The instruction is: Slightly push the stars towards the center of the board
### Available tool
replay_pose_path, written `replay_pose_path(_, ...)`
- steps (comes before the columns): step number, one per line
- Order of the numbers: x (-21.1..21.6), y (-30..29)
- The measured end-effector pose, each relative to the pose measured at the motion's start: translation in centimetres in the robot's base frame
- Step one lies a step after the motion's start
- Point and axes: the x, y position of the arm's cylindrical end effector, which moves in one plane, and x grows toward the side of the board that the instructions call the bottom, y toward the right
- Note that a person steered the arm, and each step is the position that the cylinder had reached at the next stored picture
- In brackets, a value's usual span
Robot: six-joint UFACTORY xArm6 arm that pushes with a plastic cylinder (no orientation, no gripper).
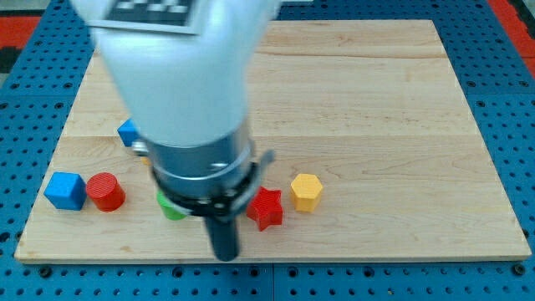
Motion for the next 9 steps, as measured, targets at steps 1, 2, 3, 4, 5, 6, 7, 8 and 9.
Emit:
replay_pose_path(1, -0.3, 3.1)
replay_pose_path(2, -2.0, 3.1)
replay_pose_path(3, -1.7, 3.5)
replay_pose_path(4, -1.6, 3.8)
replay_pose_path(5, -1.7, 3.5)
replay_pose_path(6, -3.0, 2.5)
replay_pose_path(7, -4.0, 2.1)
replay_pose_path(8, -3.7, 2.3)
replay_pose_path(9, -3.7, 2.7)
